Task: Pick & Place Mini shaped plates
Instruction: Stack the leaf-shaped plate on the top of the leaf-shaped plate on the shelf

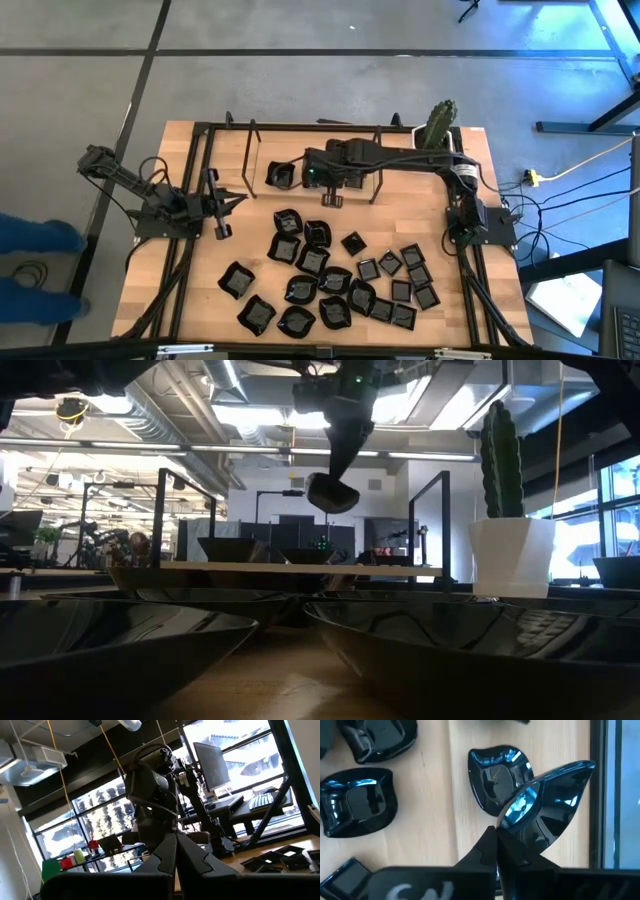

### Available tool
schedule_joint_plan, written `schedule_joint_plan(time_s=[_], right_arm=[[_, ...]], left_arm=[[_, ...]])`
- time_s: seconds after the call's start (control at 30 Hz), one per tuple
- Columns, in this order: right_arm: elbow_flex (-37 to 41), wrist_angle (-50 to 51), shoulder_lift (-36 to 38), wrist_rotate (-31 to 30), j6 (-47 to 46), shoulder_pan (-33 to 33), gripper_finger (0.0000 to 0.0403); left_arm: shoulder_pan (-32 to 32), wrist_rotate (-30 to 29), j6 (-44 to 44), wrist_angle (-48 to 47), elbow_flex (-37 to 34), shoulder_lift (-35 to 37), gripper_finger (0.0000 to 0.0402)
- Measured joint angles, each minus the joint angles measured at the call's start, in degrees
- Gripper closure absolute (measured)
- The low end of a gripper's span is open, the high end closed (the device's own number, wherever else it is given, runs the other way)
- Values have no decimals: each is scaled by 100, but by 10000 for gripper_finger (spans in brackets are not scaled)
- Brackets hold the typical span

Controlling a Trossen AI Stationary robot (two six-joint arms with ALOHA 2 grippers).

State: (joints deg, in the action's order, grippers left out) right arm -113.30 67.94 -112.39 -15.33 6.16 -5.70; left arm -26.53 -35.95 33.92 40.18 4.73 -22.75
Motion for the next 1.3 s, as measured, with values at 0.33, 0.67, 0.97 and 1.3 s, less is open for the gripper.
schedule_joint_plan(time_s=[0.33, 0.67, 0.97, 1.3], right_arm=[[20, 71, -3, -338, 1380, 565, 402], [21, 97, -1, -765, 2188, 1459, 402], [22, 278, -1, -765, 2449, 1999, 403], [29, 934, -3, -1351, 2236, 2474, 403]], left_arm=[[-2, 998, -161, -825, 2, -294, 389], [9, 783, -269, 201, 4, -1098, 325], [9, 301, -491, 90, 283, -2167, 251], [119, -335, -742, -1164, 1869, -3472, 240]])
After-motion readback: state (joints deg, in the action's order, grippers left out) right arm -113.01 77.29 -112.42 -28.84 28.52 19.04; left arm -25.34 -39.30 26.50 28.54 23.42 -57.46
